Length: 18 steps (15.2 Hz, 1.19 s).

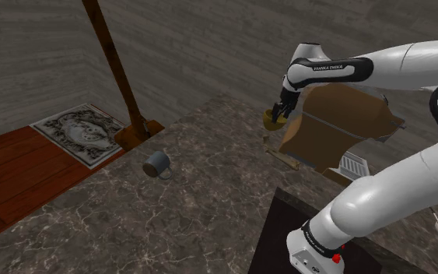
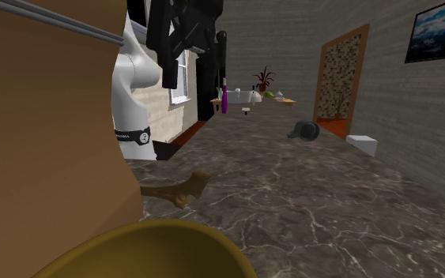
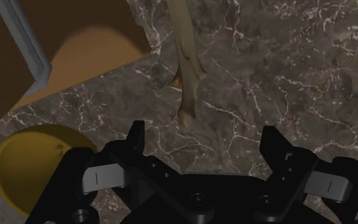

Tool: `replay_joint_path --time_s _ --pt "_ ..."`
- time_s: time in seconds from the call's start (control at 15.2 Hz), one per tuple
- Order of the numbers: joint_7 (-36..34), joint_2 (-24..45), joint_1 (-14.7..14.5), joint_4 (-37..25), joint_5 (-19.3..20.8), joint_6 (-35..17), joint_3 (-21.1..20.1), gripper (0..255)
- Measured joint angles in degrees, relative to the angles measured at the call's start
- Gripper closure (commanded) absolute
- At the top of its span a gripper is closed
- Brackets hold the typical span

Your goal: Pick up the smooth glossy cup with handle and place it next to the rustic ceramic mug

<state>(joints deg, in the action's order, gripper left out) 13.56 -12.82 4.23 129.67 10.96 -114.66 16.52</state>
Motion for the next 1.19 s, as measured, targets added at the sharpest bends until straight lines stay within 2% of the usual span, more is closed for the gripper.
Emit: replay_joint_path --time_s 0.4,0.99,1.19 --pt "5.8 12.8 1.4 -7.9 -2.9 -5.6 3.1 0" --pt "14.6 33.2 6.2 -26.2 -10.2 -8.3 4.0 0" --pt "15.4 35.8 7.0 -28.0 -11.0 -9.0 3.8 0"
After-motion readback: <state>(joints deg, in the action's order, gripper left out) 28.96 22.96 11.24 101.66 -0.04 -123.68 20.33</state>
